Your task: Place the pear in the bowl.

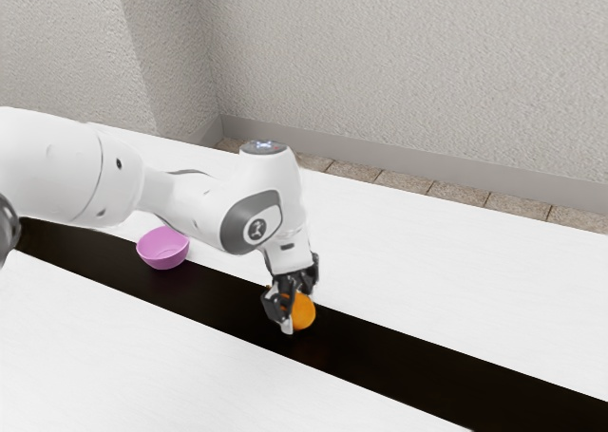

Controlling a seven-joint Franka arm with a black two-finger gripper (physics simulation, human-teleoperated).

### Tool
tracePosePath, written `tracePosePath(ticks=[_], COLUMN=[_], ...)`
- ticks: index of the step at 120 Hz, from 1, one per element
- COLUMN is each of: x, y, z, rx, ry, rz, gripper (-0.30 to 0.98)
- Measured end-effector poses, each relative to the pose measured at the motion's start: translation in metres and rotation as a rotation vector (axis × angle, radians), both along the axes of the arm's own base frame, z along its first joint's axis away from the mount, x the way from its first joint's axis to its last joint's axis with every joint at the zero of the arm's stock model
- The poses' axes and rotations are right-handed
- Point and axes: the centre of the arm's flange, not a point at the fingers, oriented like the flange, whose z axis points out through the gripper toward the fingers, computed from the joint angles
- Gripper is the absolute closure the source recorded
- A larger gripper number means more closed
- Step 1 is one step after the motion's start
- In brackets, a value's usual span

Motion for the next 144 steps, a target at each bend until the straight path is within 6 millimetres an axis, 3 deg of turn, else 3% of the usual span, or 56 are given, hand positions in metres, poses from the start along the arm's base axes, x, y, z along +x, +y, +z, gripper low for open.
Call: tracePosePath(ticks=[13,22,31,54,65,81,93,106,126,144], x=[-0.005,-0.001,0.002,0.007,0.017,0.039,0.040,0.040,0.055,0.054], y=[0.029,0.070,0.119,0.251,0.293,0.313,0.333,0.340,0.342,0.346], z=[0.057,0.091,0.113,0.128,0.123,0.099,0.072,0.051,0.035,0.032], rx=[-0.021,-0.021,-0.002,0.090,0.129,0.170,0.188,0.197,0.214,0.215], ry=[-0.084,-0.140,-0.179,-0.216,-0.216,-0.193,-0.150,-0.117,-0.107,-0.095], rz=[0.043,0.105,0.177,0.358,0.415,0.432,0.459,0.468,0.462,0.467], gripper=[0.49,0.50,0.51,0.54,0.54,0.53,0.52,0.52,0.50,0.32])
